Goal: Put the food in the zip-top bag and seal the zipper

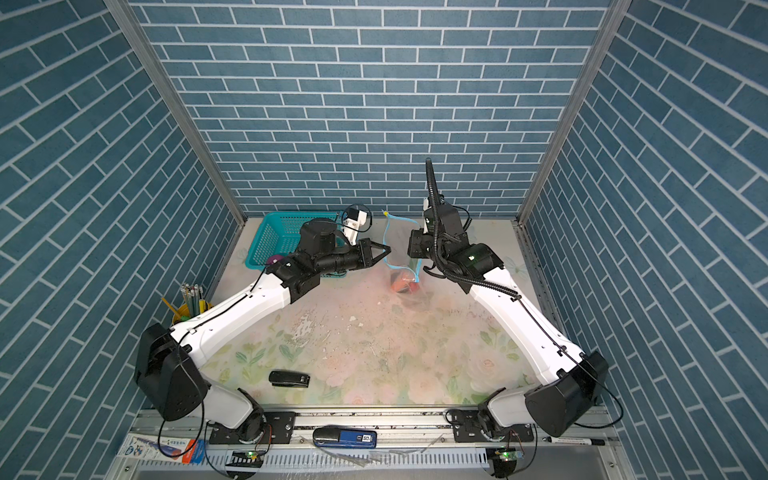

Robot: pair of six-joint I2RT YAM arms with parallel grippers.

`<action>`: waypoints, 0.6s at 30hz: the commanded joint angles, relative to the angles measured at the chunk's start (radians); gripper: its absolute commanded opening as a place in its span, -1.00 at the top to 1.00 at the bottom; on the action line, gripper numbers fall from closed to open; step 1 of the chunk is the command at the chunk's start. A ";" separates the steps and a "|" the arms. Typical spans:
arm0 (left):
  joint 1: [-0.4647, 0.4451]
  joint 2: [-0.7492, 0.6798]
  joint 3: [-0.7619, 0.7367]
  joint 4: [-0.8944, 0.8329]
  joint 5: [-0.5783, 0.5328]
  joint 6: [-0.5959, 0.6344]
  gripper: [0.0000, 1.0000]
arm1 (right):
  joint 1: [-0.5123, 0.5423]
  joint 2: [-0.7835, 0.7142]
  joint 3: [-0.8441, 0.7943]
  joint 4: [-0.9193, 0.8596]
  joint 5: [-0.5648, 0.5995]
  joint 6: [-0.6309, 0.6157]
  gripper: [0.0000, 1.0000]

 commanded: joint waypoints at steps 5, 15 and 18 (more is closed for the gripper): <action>-0.036 -0.006 0.063 0.001 -0.008 0.003 1.00 | -0.003 -0.020 0.062 0.005 0.021 -0.019 1.00; -0.078 0.005 0.132 -0.001 -0.005 -0.005 1.00 | -0.003 -0.008 0.088 0.005 0.024 -0.009 1.00; -0.091 0.019 0.160 -0.002 -0.006 -0.003 1.00 | -0.003 0.011 0.065 0.019 0.002 0.016 1.00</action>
